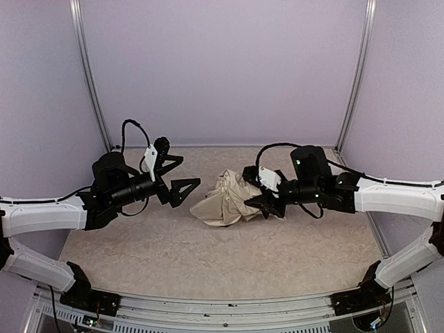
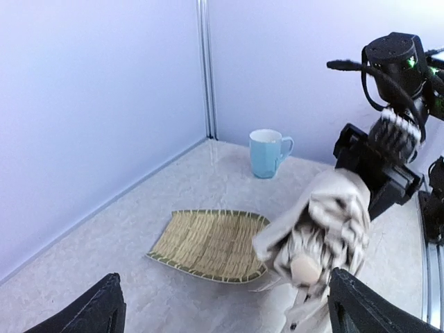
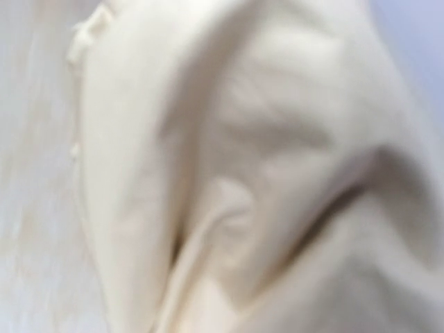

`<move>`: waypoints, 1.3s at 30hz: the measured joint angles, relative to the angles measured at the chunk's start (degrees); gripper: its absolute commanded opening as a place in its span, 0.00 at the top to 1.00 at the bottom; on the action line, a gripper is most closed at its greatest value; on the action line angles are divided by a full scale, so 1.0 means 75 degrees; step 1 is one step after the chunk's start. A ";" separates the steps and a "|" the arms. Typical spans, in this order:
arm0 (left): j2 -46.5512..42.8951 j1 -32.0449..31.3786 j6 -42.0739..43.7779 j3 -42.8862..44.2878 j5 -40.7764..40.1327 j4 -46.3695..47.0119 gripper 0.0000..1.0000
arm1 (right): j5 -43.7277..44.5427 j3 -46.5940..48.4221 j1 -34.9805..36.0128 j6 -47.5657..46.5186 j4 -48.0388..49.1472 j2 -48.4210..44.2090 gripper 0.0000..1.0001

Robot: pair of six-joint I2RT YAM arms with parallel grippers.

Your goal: Put away the umbrella

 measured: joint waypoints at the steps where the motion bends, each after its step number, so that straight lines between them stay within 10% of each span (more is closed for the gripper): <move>1: -0.0029 0.0003 -0.0087 -0.0122 0.0023 0.0306 0.01 | -0.0236 0.0000 -0.0146 0.0087 0.0134 -0.0227 1.00; 11: 0.0017 -0.0251 0.0277 -0.0213 0.2232 0.1556 0.27 | -0.1938 0.0023 -0.0778 0.0708 0.0781 -0.0985 1.00; 18: 0.0417 -0.0501 0.1008 -0.0189 0.2518 0.1003 1.00 | -0.2361 0.0224 -0.0796 0.0819 0.0766 -0.0985 1.00; 28: 0.1099 -0.1093 0.1606 -0.0058 0.1947 0.1035 1.00 | -0.2906 0.0289 -0.0836 0.0959 0.0758 -0.0959 1.00; 32: 0.1565 -0.1244 0.1600 0.0076 0.1495 0.1361 0.42 | -0.3042 0.0425 -0.0836 0.1099 0.0697 -0.0831 1.00; 39: 0.0860 -0.1055 0.1626 -0.1510 0.1274 0.2888 0.21 | -0.3281 0.1122 -0.0938 0.1221 0.0831 -0.0959 1.00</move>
